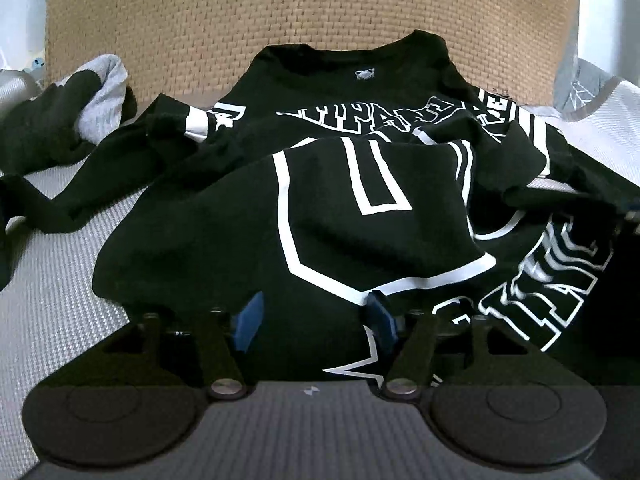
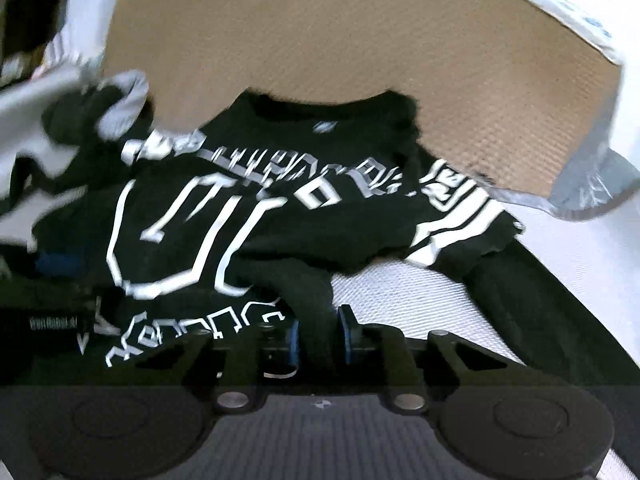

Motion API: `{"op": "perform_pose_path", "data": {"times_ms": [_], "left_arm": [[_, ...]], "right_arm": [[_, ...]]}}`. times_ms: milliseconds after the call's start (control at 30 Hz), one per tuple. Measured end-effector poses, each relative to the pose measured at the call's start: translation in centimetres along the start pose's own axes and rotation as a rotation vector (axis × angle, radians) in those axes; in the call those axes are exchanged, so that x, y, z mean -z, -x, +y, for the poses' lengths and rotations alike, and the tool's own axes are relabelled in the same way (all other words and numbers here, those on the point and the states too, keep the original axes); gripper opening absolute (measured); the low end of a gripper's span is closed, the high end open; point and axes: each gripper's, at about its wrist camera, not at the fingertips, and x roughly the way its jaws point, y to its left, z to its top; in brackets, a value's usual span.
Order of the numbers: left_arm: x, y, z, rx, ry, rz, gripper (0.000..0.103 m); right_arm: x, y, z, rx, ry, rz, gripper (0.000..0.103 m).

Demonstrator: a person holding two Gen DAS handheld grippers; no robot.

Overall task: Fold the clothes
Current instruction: 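Open the left gripper over the shirt while the right gripper drags the collar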

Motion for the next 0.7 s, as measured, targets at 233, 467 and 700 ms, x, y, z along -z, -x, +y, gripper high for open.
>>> {"op": "perform_pose_path", "data": {"times_ms": [233,467,700], "left_arm": [[-0.4,-0.1,-0.3,-0.001,-0.008,0.014,0.062],[-1.6,-0.4,0.2,0.036,-0.034,0.095,0.063],[-2.4,-0.1,0.3,0.100,-0.111,0.167,0.063]], "right_arm": [[0.2,1.6,-3.7,0.031,-0.154,-0.013,0.003],[2.2,3.3,-8.0,0.058,-0.361,-0.009,0.002],[4.6,6.0,-11.8,0.054,-0.565,-0.017,0.003]]}}
